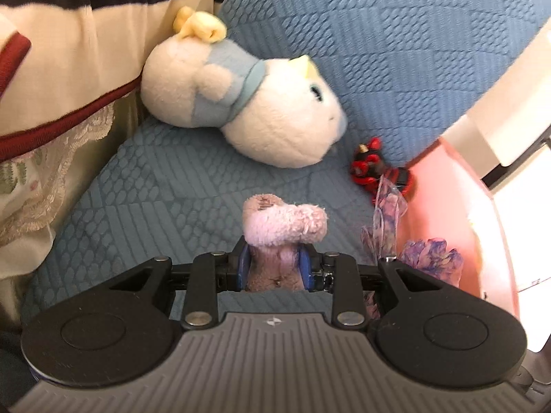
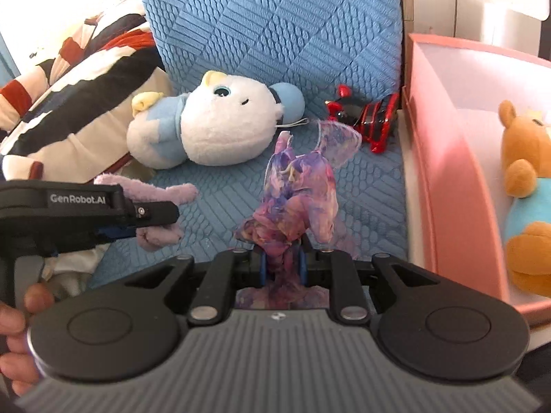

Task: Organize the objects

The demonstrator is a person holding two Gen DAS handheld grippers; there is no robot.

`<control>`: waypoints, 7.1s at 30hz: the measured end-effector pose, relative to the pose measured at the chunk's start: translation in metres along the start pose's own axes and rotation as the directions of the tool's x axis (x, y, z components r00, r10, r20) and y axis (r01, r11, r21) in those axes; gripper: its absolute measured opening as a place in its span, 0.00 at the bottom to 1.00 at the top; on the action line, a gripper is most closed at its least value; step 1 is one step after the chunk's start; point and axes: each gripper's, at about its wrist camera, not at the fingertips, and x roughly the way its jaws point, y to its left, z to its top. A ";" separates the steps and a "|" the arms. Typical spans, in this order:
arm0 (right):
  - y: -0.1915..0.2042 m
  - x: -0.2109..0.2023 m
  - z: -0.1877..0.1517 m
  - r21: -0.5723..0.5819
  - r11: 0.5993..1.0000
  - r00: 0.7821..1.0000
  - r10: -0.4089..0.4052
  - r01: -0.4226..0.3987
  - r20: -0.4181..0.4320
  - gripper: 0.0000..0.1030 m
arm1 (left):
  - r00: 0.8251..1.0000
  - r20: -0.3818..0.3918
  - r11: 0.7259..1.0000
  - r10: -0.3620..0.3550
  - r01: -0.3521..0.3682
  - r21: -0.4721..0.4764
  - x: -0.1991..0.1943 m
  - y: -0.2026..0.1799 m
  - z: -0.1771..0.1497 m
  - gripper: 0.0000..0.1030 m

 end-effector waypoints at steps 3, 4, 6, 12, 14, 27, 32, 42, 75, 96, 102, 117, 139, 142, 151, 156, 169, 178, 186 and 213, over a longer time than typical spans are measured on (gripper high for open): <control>0.000 -0.013 -0.002 0.002 1.000 1.000 0.002 -0.002 -0.004 0.20 | 1.000 0.006 1.000 -0.008 0.008 0.018 -0.013 -0.011 -0.005 0.33; -0.001 -0.017 -0.002 0.007 1.000 1.000 0.003 -0.003 -0.004 0.20 | 1.000 0.005 1.000 -0.017 0.017 0.020 -0.017 -0.015 -0.007 0.33; -0.002 -0.025 -0.003 0.014 1.000 1.000 0.007 -0.007 -0.002 0.20 | 1.000 0.001 1.000 -0.025 0.025 0.019 -0.024 -0.021 -0.012 0.33; -0.003 -0.048 -0.002 0.023 0.999 1.000 0.023 -0.022 -0.008 0.21 | 0.999 -0.019 0.999 -0.047 0.047 -0.008 -0.040 -0.040 -0.023 0.33; -0.005 -0.055 0.000 0.034 0.999 1.000 0.022 -0.022 -0.010 0.21 | 0.998 -0.026 0.999 -0.050 0.050 -0.016 -0.045 -0.045 -0.026 0.33; -0.022 -0.105 0.031 0.015 0.997 0.997 0.071 -0.071 -0.014 0.21 | 0.999 -0.038 0.999 -0.026 0.025 -0.025 -0.082 -0.107 -0.022 0.33; -0.035 -0.122 0.050 0.023 0.996 0.997 0.082 -0.082 0.004 0.21 | 0.999 -0.040 0.999 -0.032 0.031 -0.023 -0.089 -0.133 -0.016 0.33; -0.064 -0.154 0.094 0.022 0.997 0.995 0.070 -0.072 0.073 0.21 | 0.998 -0.026 0.996 -0.053 0.054 0.064 -0.095 -0.199 0.009 0.33; -0.258 -0.119 0.082 0.245 0.965 0.995 -0.098 0.091 0.017 0.21 | 0.983 -0.160 0.974 -0.090 0.120 0.192 0.047 -0.358 -0.001 0.33; -0.274 -0.121 0.073 0.282 0.951 0.991 -0.136 0.129 0.004 0.74 | 0.981 -0.169 0.971 -0.091 0.125 0.202 0.044 -0.361 -0.004 0.73; -0.256 -0.149 0.078 0.286 0.953 0.992 -0.117 0.102 0.038 0.83 | 0.984 -0.130 0.966 -0.122 0.147 0.211 0.004 -0.357 -0.001 0.73; -0.164 -0.222 0.074 0.220 0.971 0.986 -0.121 0.094 0.114 0.84 | 0.988 -0.012 0.958 -0.156 0.154 0.242 -0.114 -0.309 -0.005 0.83; -0.039 -0.241 0.024 0.141 0.989 0.988 -0.064 0.044 0.139 0.84 | 0.988 0.103 0.962 -0.117 0.087 0.258 -0.228 -0.196 -0.030 0.83; -0.026 -0.240 0.016 0.137 0.990 0.989 -0.060 0.041 0.137 0.84 | 0.988 0.117 0.968 -0.105 0.075 0.240 -0.238 -0.180 -0.033 0.83; 0.002 -0.234 -0.006 0.079 0.997 0.992 -0.036 0.027 0.118 0.84 | 0.990 0.108 0.968 -0.094 0.066 0.242 -0.255 -0.150 -0.041 0.83; 0.000 -0.221 -0.010 0.119 0.992 0.993 -0.044 0.031 0.110 0.84 | 0.989 0.113 0.971 -0.095 0.067 0.228 -0.246 -0.142 -0.039 0.83; 0.007 -0.142 0.007 -0.033 0.997 0.990 -0.058 0.063 0.125 0.84 | 0.985 0.156 0.989 -0.079 0.057 0.136 -0.156 -0.093 -0.018 0.83; 0.005 -0.068 0.020 -0.097 0.993 0.986 -0.047 0.063 0.158 0.83 | 0.985 0.162 0.998 -0.065 0.062 0.020 -0.065 -0.029 -0.001 0.83; 0.008 -0.003 0.049 -0.215 0.970 0.984 -0.079 0.112 0.157 0.83 | 0.986 0.161 0.998 -0.048 0.053 -0.028 -0.001 0.002 0.024 0.83; 0.019 0.144 0.109 -0.541 0.799 0.963 -0.248 0.264 0.104 0.80 | 0.971 0.120 0.821 -0.205 0.237 -0.520 0.107 0.071 0.085 0.85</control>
